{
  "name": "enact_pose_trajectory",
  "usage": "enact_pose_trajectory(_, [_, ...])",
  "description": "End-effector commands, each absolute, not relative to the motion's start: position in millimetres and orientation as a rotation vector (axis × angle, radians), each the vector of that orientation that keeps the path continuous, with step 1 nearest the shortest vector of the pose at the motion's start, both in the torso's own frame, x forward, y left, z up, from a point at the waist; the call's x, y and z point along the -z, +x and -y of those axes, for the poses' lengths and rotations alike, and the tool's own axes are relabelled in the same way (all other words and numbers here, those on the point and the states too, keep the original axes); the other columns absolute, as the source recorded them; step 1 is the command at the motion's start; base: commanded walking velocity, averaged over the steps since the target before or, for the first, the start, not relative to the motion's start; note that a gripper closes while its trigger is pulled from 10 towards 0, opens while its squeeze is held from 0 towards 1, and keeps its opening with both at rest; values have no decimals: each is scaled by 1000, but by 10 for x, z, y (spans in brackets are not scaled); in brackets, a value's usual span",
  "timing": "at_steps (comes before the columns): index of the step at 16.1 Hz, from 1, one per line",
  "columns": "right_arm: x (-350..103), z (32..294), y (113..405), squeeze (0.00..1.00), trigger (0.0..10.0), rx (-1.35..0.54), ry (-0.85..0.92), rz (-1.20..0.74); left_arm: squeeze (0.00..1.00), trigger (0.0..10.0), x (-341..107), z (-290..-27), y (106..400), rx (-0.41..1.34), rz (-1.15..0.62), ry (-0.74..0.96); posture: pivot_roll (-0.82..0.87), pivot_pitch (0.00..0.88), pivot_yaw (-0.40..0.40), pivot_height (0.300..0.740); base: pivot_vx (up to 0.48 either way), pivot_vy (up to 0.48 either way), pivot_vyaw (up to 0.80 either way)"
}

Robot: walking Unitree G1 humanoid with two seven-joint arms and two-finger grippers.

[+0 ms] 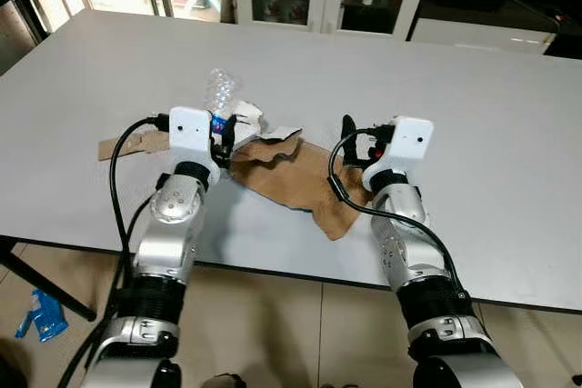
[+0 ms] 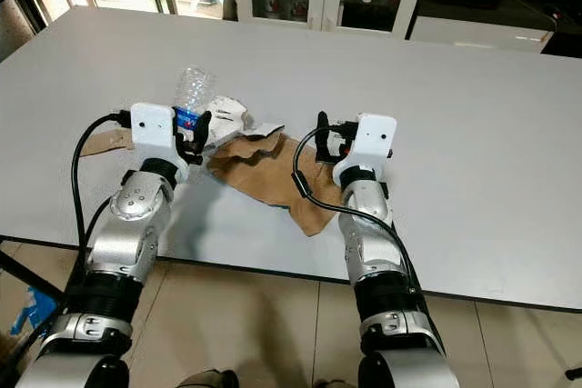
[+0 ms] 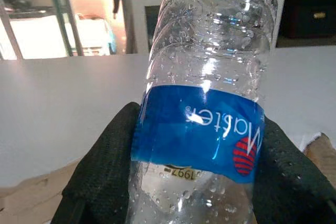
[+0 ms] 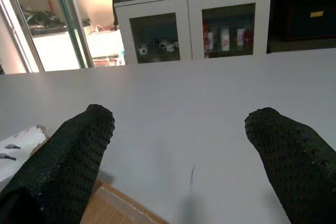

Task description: Picking trash to rubbish bin

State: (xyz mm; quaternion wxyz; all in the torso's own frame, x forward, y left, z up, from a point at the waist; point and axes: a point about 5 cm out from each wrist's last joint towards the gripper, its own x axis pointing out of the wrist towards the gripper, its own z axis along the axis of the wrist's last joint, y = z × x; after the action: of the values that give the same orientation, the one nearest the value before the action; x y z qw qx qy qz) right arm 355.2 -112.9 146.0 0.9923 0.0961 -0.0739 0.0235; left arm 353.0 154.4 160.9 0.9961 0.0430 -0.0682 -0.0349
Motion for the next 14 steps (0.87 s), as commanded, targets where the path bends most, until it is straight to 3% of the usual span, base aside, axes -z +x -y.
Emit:
enact_pose_trajectory(1, [-1496, 1224, 3559, 0, 10000, -14, 188, 170, 0, 10000, -1661, -1569, 3512, 34, 174, 103, 11, 63, -44, 740, 0, 0, 0])
enact_pose_trajectory(5, [-1498, 1271, 3566, 0, 10000, 3, 180, 178, 0, 10000, -1703, -1602, 3491, -53, 219, 135, 7, 58, -44, 740, 0, 0, 0])
enact_pose_trajectory(14, [-1528, 1305, 3574, 0, 10000, 12, 174, 192, 0, 10000, -1643, -1548, 3458, -68, 227, 165, 6, 61, -50, 740, 0, 0, 0])
